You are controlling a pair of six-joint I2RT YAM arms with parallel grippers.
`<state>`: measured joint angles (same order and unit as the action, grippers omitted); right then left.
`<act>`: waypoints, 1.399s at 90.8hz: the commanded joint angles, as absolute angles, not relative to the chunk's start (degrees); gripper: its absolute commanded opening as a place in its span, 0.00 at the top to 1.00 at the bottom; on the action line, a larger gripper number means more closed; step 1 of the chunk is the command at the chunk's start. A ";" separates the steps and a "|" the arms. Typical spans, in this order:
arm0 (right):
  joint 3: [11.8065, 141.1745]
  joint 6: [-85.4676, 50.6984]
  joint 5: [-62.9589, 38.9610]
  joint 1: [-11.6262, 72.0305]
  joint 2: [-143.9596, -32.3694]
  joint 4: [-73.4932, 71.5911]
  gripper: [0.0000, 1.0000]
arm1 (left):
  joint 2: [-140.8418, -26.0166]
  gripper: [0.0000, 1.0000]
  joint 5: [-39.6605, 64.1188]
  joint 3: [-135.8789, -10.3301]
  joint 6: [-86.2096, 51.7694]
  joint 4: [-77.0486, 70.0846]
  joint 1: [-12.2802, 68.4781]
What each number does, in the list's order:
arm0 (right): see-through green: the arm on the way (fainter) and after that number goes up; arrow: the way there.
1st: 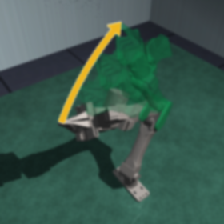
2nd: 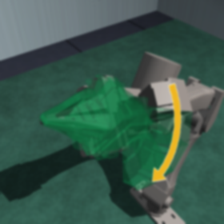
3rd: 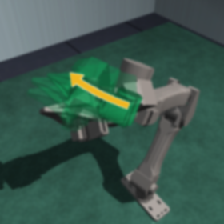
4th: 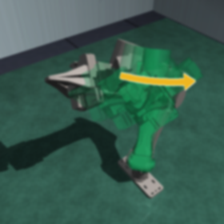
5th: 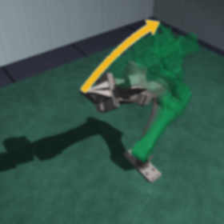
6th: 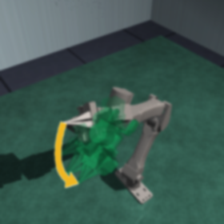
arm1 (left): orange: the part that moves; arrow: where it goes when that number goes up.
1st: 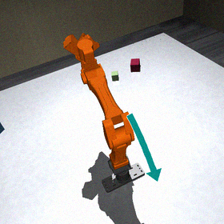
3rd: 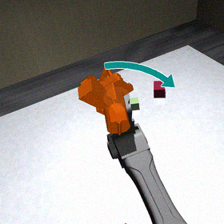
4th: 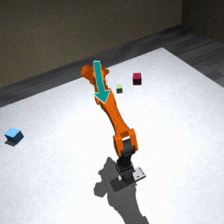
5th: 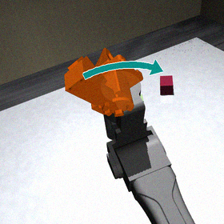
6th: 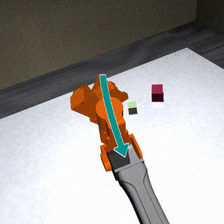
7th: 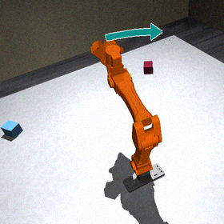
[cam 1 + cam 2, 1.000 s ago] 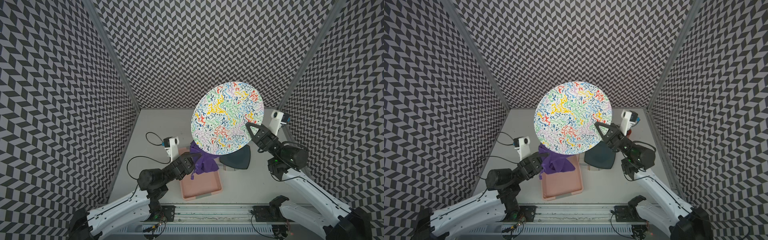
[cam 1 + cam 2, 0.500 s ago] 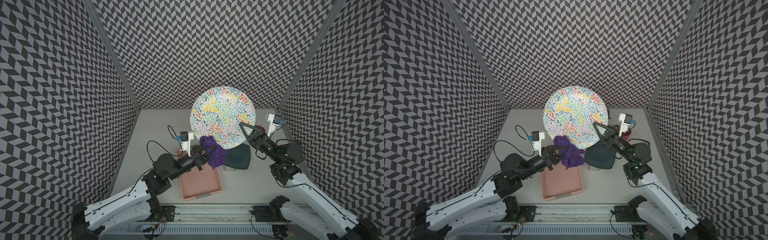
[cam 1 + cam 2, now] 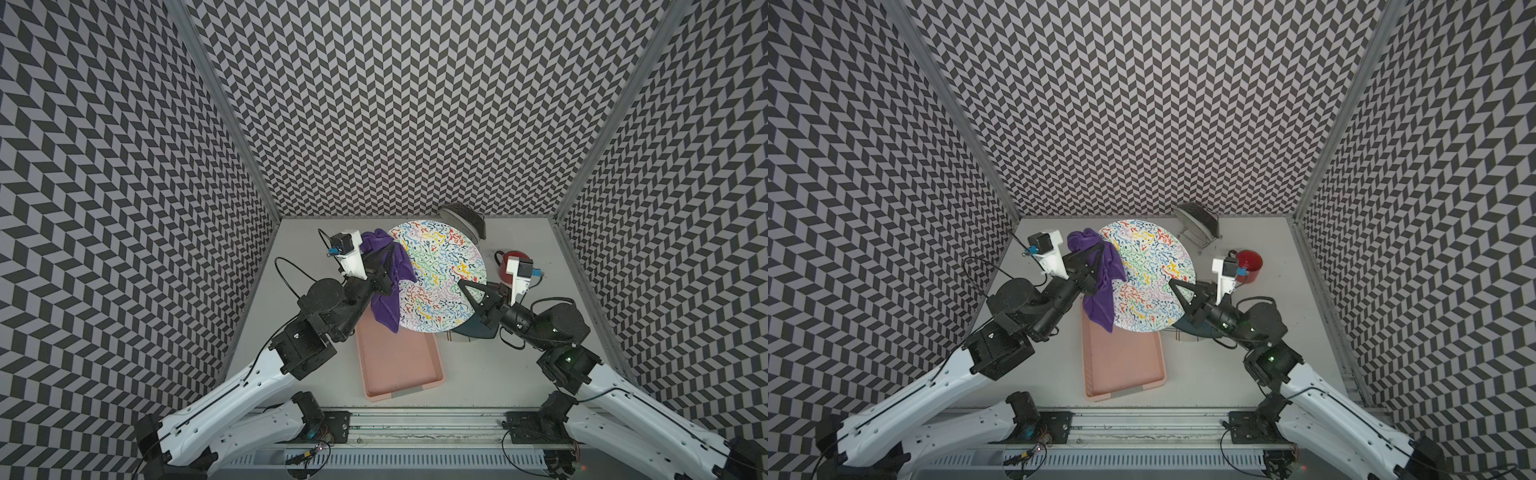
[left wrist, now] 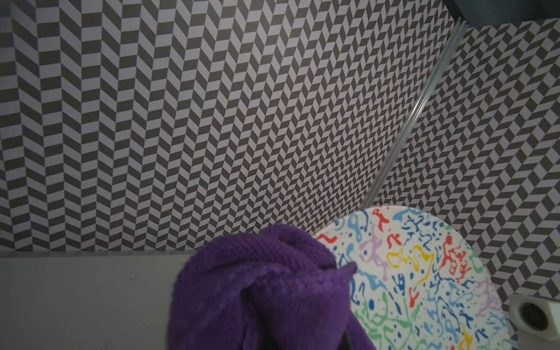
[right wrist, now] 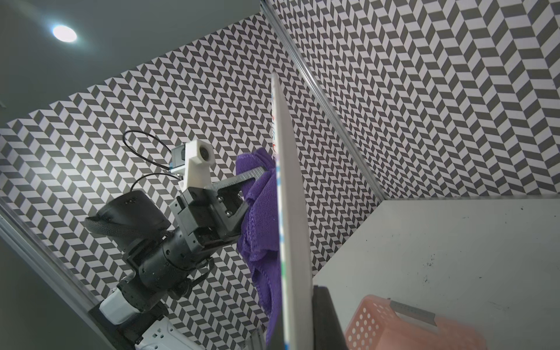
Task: Wipe the wet plate dry
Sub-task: Wipe the plate with towel.
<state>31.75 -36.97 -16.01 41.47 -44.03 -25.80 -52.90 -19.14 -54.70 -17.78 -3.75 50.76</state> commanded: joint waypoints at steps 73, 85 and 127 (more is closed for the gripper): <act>35.99 -39.96 -19.83 40.75 -45.61 -37.80 1.00 | -64.61 1.00 -5.70 -51.99 -15.50 -3.21 52.01; 35.72 -50.68 -26.36 32.79 -44.27 -42.55 1.00 | -59.08 1.00 2.66 -44.85 -22.86 -7.51 45.21; 27.81 -77.64 -39.85 26.65 -51.34 -75.17 1.00 | -53.03 1.00 39.45 -30.14 -79.65 -73.70 25.06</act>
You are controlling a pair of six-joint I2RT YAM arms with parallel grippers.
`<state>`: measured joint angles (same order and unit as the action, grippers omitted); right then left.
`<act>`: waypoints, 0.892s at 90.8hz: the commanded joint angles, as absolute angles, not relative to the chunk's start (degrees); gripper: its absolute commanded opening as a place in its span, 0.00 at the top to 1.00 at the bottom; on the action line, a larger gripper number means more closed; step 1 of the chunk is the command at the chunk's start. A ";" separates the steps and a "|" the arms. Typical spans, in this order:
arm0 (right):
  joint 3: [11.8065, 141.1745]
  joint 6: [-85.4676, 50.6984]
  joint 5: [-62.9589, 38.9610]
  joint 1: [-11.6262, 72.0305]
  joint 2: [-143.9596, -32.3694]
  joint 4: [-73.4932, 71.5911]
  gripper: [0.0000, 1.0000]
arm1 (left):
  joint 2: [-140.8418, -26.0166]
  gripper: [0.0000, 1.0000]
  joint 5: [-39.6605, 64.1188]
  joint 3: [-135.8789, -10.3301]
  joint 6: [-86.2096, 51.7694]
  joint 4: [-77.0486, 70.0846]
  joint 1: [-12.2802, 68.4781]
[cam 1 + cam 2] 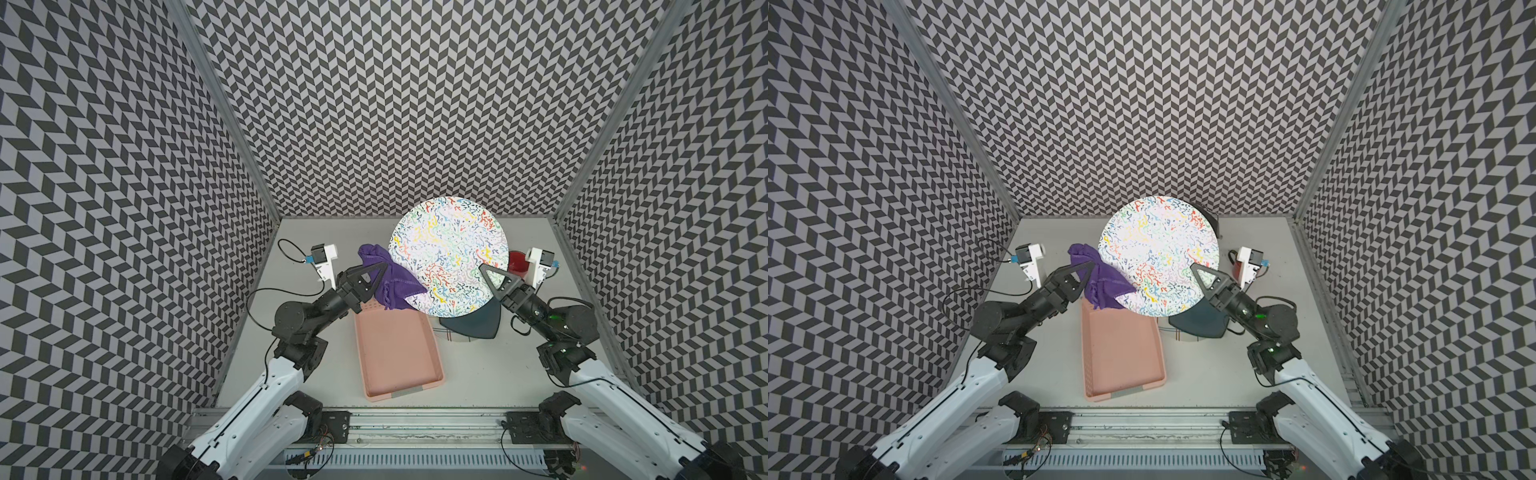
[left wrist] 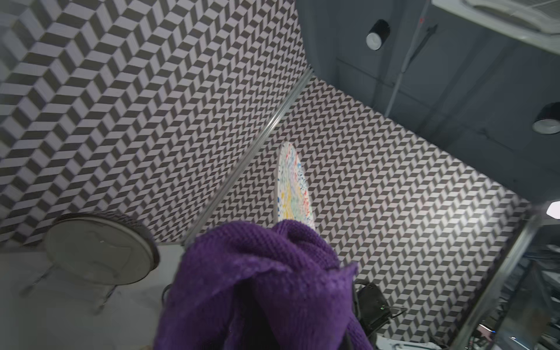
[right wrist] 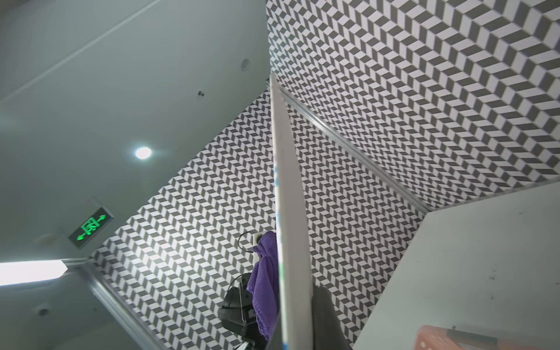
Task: Wipe the wet plate dry
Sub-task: Wipe the plate with towel.
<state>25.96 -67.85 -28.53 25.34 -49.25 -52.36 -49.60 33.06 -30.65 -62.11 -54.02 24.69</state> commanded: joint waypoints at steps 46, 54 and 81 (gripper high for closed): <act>27.63 -78.97 -37.54 24.15 -47.16 -75.89 1.00 | -55.37 1.00 38.94 -28.29 -93.54 -90.41 16.13; 28.51 -77.76 -38.62 24.32 -45.90 -73.07 1.00 | -56.02 1.00 39.02 -29.34 -92.93 -88.89 16.49; 31.82 -71.48 -39.82 30.82 -51.95 -69.61 1.00 | -62.82 1.00 35.95 -38.39 -87.50 -88.42 31.93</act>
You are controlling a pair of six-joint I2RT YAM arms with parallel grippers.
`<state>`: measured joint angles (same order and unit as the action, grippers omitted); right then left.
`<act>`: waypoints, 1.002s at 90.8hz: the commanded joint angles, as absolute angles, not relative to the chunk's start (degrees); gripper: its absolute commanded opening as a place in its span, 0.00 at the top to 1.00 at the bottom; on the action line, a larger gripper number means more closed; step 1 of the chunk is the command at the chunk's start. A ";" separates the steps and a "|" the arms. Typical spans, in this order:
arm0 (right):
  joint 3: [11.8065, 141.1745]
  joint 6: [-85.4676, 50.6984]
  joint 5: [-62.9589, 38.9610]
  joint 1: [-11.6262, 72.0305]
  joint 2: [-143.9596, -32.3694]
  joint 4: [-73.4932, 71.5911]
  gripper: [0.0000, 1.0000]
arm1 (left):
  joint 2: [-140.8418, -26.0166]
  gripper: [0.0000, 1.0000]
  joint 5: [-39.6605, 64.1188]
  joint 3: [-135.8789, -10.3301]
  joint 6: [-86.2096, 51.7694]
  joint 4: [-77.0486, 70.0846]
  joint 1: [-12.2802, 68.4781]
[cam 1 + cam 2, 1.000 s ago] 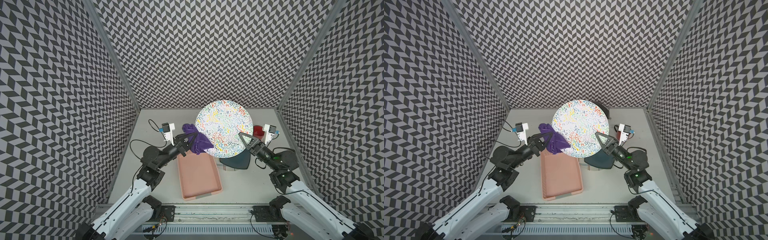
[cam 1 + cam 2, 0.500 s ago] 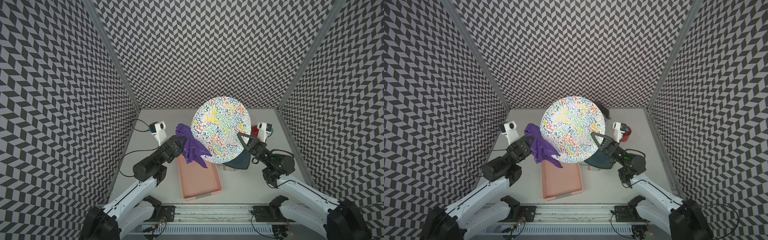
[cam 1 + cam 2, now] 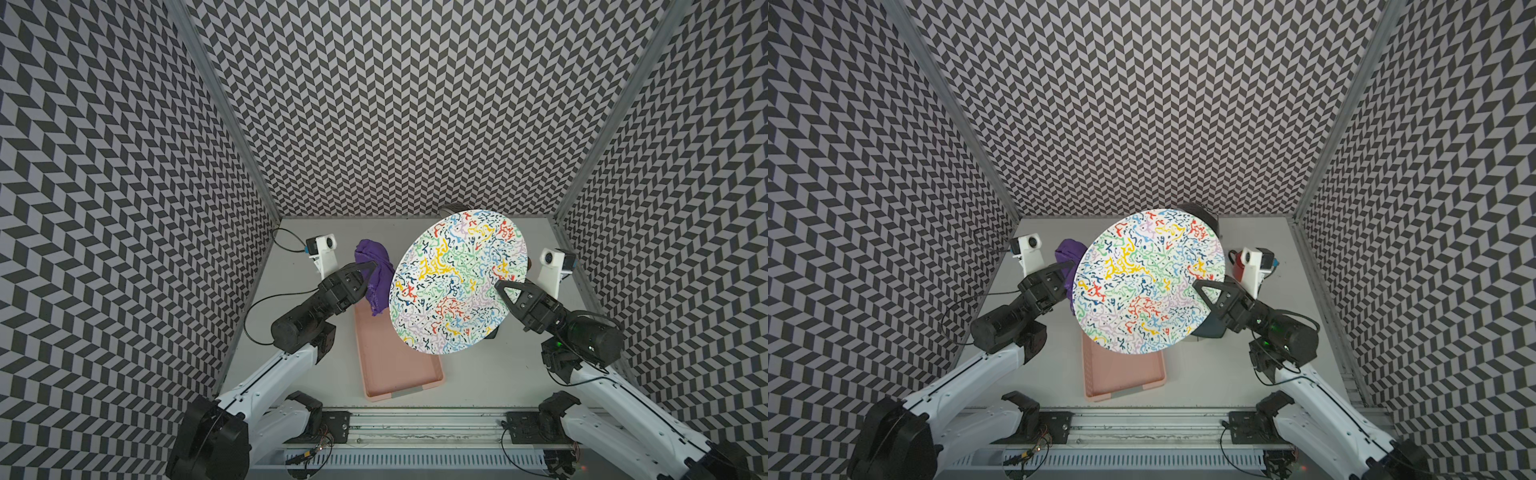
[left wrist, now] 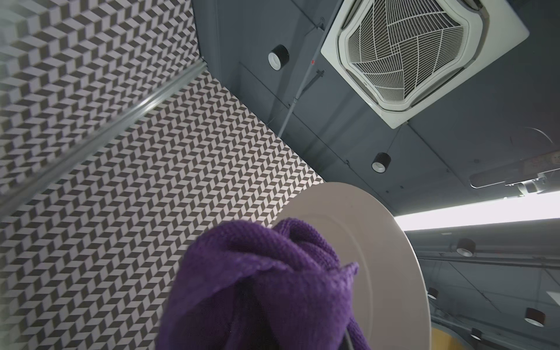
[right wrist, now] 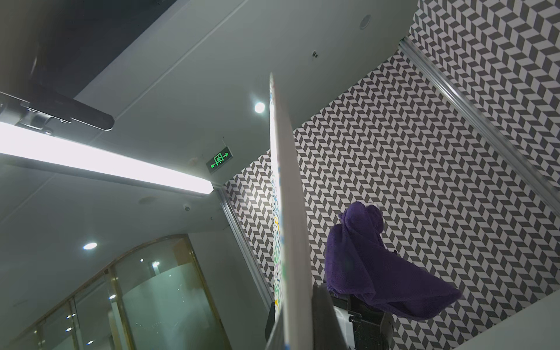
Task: Wipe the wet plate dry
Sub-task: Wipe the plate with towel.
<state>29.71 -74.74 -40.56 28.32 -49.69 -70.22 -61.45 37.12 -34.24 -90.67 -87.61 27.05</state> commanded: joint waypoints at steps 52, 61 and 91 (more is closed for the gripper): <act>32.97 -62.52 -34.47 36.42 -50.48 -57.68 1.00 | -66.72 1.00 33.75 -41.46 -84.95 -92.47 41.50; 30.85 -59.32 -26.41 46.37 -52.56 -62.04 1.00 | -66.79 1.00 32.56 -41.51 -78.70 -86.75 45.66; 38.90 -65.19 -27.31 31.55 -54.41 -59.71 1.00 | -57.74 1.00 29.37 -36.10 -62.22 -71.63 51.61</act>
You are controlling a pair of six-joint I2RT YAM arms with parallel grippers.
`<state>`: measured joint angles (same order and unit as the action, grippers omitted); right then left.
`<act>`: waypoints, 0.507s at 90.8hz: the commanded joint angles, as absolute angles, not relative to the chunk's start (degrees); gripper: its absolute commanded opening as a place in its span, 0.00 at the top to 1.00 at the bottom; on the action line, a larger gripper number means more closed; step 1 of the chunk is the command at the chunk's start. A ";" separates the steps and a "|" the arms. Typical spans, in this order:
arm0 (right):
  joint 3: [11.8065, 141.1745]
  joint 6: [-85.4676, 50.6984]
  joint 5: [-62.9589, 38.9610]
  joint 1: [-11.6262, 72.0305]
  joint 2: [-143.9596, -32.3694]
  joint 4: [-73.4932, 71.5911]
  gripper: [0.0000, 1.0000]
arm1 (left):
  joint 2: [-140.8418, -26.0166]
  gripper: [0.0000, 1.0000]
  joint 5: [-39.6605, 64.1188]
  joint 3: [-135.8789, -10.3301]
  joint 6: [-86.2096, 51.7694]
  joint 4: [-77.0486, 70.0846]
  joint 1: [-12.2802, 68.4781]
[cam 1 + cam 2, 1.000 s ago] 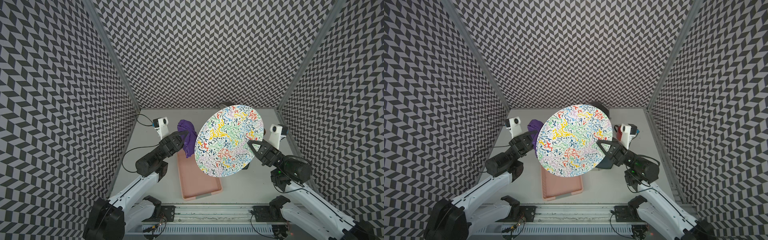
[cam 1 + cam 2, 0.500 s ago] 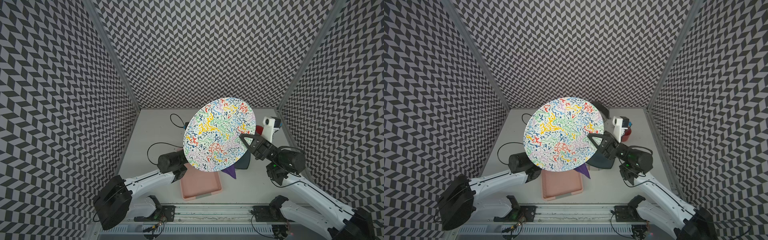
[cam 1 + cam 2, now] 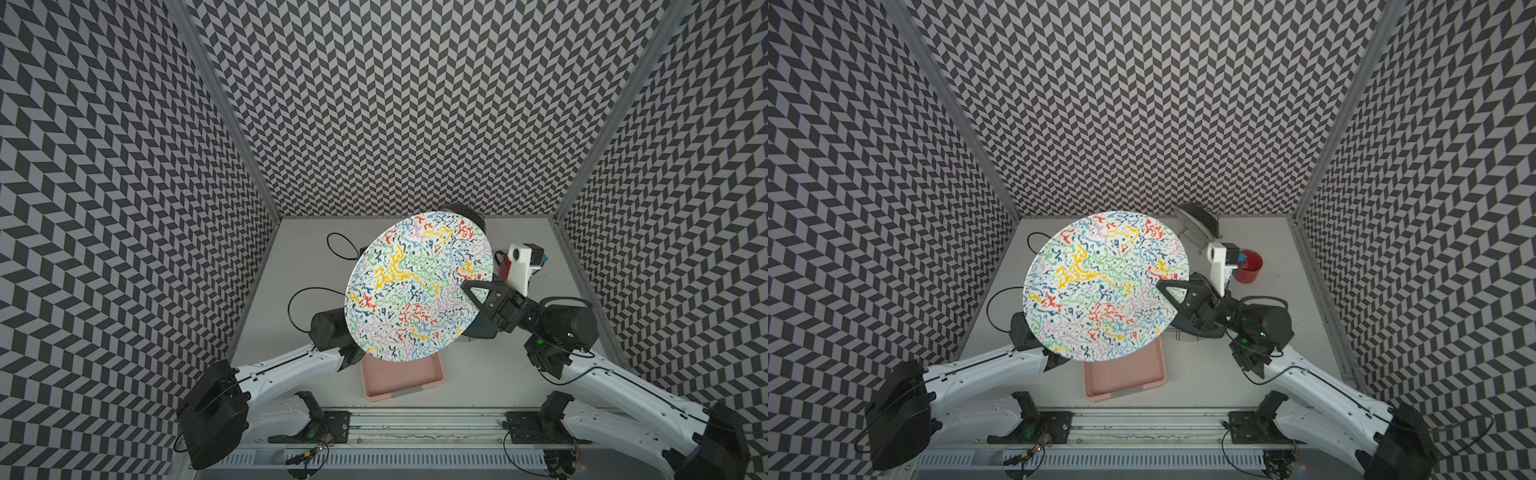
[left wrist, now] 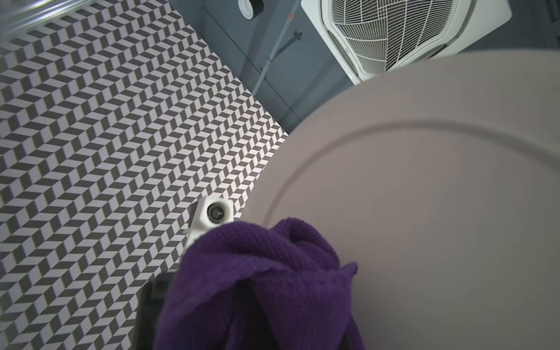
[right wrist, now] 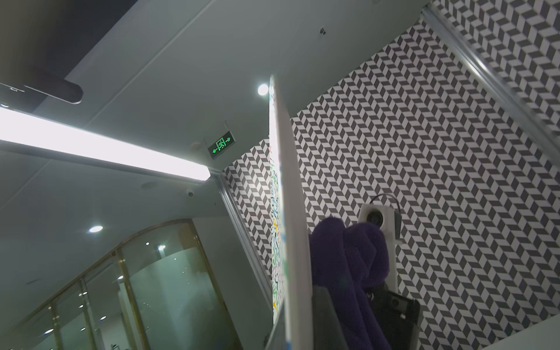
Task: Wipe the wet plate dry
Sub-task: Wipe the plate with towel, then place the plate on the plate.
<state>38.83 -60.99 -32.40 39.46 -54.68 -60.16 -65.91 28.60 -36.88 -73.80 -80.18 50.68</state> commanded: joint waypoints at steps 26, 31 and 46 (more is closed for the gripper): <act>24.91 -66.99 -24.50 9.55 -39.47 -42.65 1.00 | -39.17 1.00 -1.89 -44.06 -29.47 -11.90 51.60; 22.03 -65.15 -20.63 8.32 -35.95 -33.45 1.00 | -38.72 1.00 -7.11 -45.17 -27.39 -6.82 51.56; 13.69 -60.40 -11.18 7.11 -27.54 -20.18 1.00 | -38.73 1.00 -14.19 -46.38 -24.70 -1.37 51.33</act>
<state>17.04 -64.86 -19.57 7.75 -32.18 -31.40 -38.13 -4.51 -45.65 -31.53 -13.08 51.40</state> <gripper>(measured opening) 0.093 0.082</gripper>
